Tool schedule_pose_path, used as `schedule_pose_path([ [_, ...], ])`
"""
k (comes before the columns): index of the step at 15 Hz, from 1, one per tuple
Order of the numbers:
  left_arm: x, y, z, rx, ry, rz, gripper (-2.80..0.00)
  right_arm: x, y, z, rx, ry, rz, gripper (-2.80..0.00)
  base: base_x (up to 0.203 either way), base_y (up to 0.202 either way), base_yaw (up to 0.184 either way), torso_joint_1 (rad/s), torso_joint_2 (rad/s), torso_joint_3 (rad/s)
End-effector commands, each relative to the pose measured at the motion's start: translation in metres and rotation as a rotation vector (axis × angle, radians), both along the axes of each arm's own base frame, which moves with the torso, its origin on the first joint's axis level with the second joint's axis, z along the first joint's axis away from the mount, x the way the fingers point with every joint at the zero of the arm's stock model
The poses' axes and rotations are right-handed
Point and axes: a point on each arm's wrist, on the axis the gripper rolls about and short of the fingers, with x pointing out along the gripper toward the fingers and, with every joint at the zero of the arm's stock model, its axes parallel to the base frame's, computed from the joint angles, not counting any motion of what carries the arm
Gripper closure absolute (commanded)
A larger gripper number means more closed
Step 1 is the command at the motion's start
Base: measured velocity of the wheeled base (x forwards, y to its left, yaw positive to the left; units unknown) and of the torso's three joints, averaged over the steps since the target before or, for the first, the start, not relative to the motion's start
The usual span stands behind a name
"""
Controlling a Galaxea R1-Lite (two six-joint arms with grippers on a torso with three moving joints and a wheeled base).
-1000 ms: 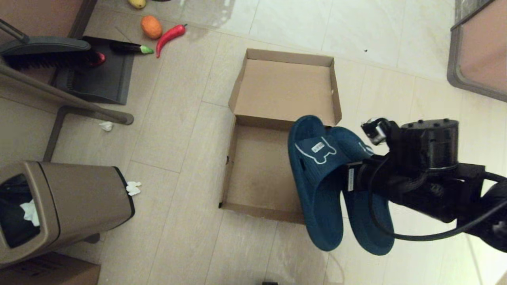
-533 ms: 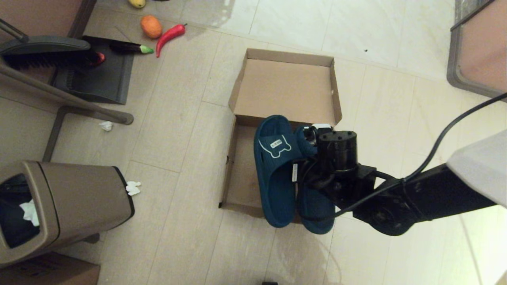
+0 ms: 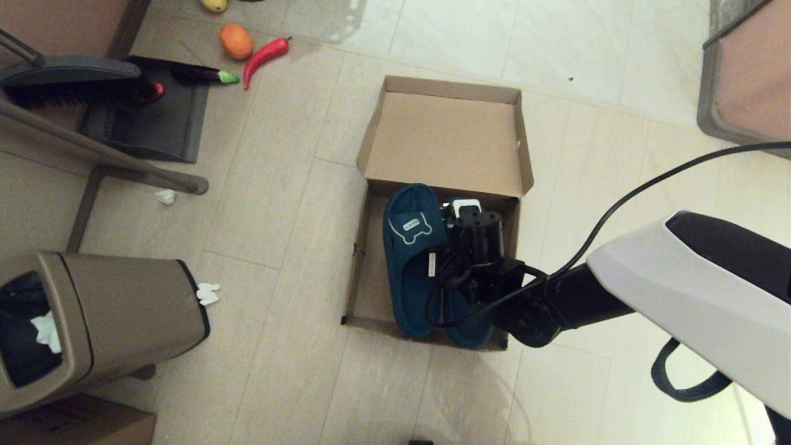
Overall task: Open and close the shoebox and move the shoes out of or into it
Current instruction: Put the shoes into the shoe box
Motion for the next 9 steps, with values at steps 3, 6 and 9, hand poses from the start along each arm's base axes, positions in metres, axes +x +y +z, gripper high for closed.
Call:
schedule_pose_path([
  [3, 0.000, 0.000, 0.000, 0.002, 0.001, 0.001, 0.00, 0.015, 0.001, -0.002, 0.014, -0.026, -0.025, 0.00, 0.000, 0.000, 0.000, 0.000, 0.00, 0.000],
  [6, 0.000, 0.000, 0.000, 0.004, 0.001, 0.001, 0.00, 0.024, -0.001, 0.006, 0.019, -0.060, -0.046, 0.00, 0.000, 0.000, 0.000, 0.000, 0.00, 0.000],
  [9, 0.000, 0.000, 0.000, 0.004, 0.001, 0.001, 0.00, 0.026, 0.000, 0.004, 0.013, -0.063, -0.047, -2.80, 0.000, 0.000, 0.000, 0.000, 0.00, 0.000],
])
